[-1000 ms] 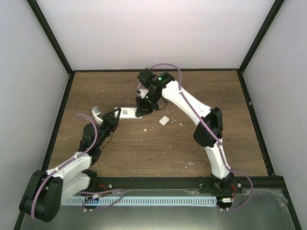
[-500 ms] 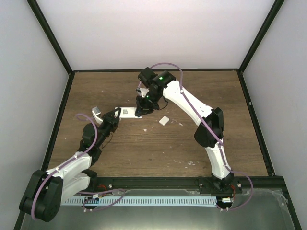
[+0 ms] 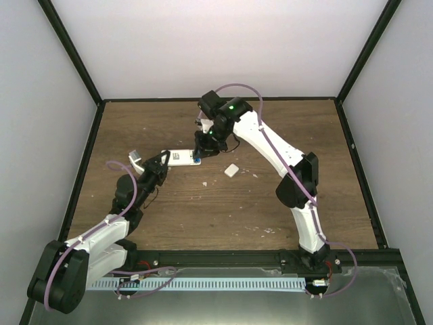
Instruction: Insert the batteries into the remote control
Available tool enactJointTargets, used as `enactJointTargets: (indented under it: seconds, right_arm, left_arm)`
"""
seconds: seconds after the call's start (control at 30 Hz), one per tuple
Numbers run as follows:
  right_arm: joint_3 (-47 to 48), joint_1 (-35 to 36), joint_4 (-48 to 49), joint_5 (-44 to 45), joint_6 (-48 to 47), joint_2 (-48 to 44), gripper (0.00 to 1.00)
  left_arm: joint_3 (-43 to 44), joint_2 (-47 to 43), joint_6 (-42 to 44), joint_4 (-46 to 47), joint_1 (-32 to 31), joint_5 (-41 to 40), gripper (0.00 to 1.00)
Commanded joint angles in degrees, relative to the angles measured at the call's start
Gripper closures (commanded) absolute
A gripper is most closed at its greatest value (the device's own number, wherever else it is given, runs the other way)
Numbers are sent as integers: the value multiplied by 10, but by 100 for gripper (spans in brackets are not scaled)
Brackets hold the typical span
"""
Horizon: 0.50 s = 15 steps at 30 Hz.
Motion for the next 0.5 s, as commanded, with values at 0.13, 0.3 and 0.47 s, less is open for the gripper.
enactJointTargets:
  seconds: [0.13, 0.3, 0.47]
  right_arm:
    - [90, -5, 4, 18, -13, -25, 83]
    - [62, -10, 36, 32, -28, -55, 80]
    - [-37, -35, 119, 67, -52, -130, 67]
  left_arm:
    - [3, -6, -13, 45, -3, -2, 100]
    - [5, -6, -13, 55, -3, -6, 100]
    - [-2, -12, -39, 68, -2, -10, 100]
